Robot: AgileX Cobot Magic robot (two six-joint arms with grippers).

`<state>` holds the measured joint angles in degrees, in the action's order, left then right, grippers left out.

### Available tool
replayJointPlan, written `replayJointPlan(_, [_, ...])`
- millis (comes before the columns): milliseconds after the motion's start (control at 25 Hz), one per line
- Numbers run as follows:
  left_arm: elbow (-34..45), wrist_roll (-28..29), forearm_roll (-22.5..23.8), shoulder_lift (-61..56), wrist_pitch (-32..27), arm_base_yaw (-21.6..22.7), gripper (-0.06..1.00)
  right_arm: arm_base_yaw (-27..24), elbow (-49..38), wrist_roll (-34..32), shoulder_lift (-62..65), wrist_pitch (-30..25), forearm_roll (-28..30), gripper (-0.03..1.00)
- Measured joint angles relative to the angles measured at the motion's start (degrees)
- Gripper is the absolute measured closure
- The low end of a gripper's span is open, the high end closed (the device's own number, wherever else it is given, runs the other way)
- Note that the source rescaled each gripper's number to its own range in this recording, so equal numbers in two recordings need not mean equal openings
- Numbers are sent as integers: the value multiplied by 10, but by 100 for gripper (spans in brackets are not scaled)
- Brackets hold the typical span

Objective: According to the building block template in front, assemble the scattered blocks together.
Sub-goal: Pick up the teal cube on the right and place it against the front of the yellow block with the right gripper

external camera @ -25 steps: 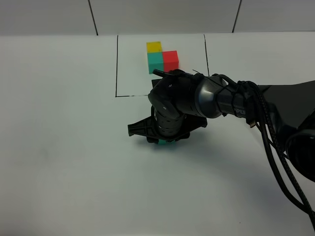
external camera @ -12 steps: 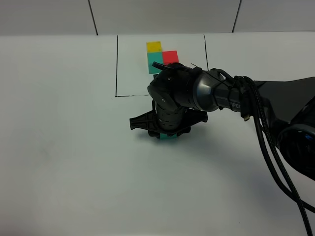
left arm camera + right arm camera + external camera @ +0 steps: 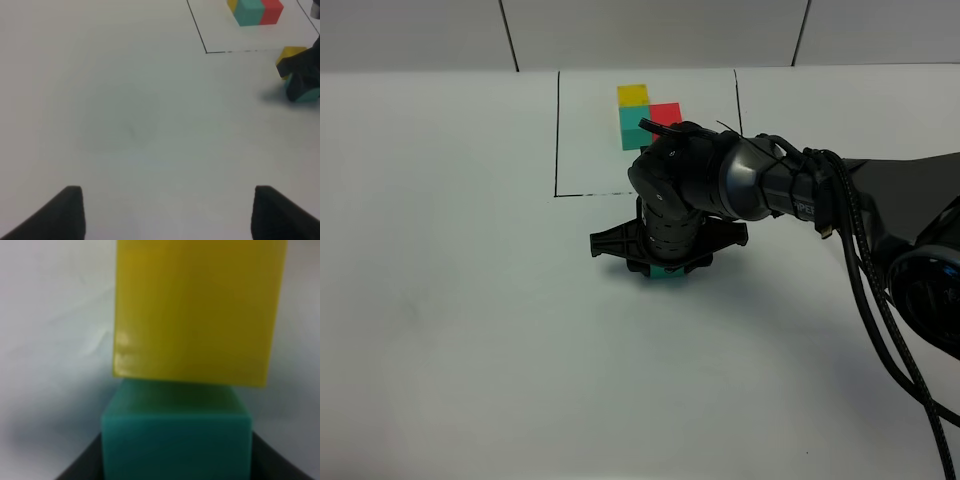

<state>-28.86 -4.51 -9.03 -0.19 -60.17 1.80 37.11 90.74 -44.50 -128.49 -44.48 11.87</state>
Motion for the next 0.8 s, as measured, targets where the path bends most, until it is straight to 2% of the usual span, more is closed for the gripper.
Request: replayJointPlan(800, [0,0,0,0,0,0,34,0,6,0,-11,4,5,96])
